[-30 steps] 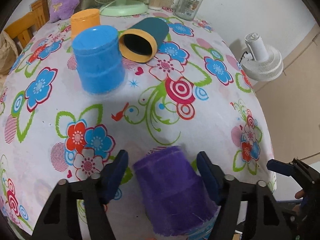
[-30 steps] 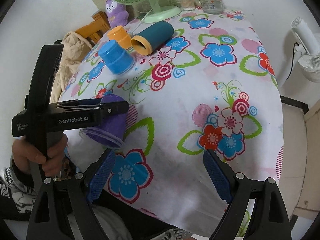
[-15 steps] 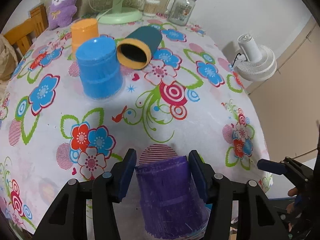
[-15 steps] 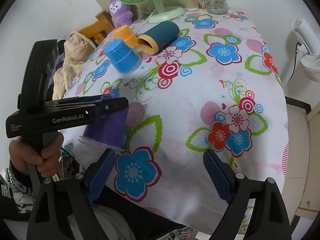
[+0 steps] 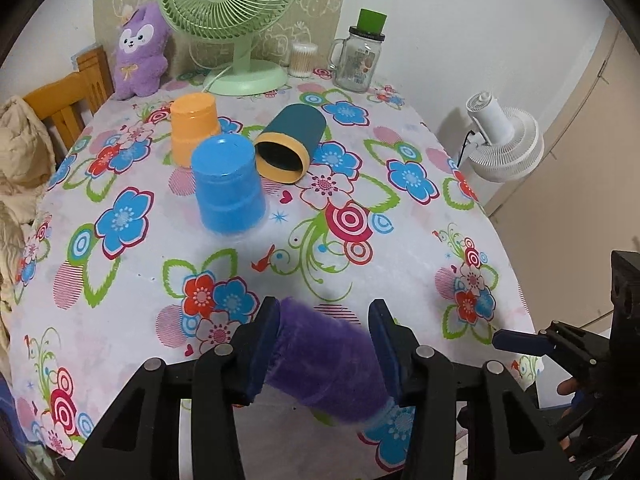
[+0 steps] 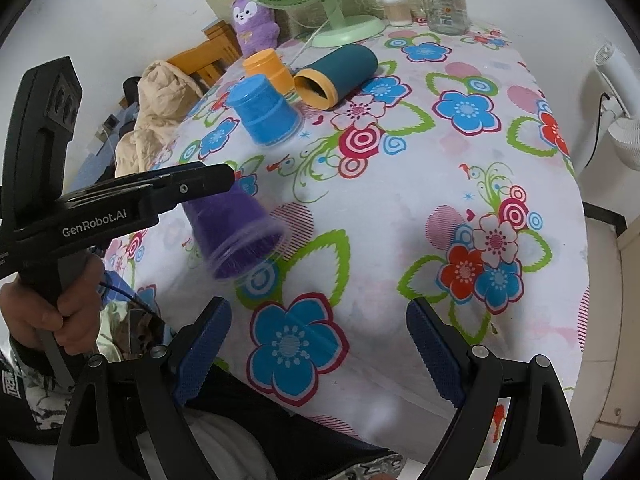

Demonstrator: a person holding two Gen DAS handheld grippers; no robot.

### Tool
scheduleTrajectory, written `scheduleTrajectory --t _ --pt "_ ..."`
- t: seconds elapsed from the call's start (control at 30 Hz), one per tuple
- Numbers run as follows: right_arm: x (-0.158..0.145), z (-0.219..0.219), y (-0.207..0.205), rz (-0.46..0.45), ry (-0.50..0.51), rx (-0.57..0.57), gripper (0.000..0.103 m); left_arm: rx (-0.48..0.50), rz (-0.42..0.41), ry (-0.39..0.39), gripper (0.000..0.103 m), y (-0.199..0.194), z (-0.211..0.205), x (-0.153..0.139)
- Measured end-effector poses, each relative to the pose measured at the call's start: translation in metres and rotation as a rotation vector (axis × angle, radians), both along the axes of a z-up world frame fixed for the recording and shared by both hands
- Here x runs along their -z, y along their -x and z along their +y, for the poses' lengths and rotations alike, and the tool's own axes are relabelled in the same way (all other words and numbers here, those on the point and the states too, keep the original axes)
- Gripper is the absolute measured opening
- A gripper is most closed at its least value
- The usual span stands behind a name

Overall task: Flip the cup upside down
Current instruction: 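Rotate the held purple cup with the left tool so its rim faces down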

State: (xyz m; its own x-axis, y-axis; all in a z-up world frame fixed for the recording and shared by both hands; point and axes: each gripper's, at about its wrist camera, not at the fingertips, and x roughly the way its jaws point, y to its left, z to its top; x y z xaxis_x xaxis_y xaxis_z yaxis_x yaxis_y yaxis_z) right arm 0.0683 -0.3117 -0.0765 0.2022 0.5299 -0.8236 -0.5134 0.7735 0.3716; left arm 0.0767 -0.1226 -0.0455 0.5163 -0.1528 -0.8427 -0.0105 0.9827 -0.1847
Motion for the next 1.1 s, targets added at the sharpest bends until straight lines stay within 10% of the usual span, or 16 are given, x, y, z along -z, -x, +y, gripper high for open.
scheduleTrajectory --t 0.33,0.47,0.57,1.1 --pt "-0.004 0.002 0.005 -0.006 0.004 0.001 0.091 -0.012 -0.001 0.021 0.051 0.005 0.004 0.001" --pt "0.0 0.0 0.006 0.003 0.006 0.002 0.091 -0.051 0.009 0.056 0.086 0.005 0.012 0.005" --pt "0.004 -0.002 0.004 0.014 0.003 0.008 0.091 -0.073 0.019 0.081 0.092 0.004 0.016 0.009" --pt "0.041 -0.013 -0.008 0.098 -0.017 0.021 0.091 -0.262 0.163 0.294 0.088 -0.011 0.046 0.055"
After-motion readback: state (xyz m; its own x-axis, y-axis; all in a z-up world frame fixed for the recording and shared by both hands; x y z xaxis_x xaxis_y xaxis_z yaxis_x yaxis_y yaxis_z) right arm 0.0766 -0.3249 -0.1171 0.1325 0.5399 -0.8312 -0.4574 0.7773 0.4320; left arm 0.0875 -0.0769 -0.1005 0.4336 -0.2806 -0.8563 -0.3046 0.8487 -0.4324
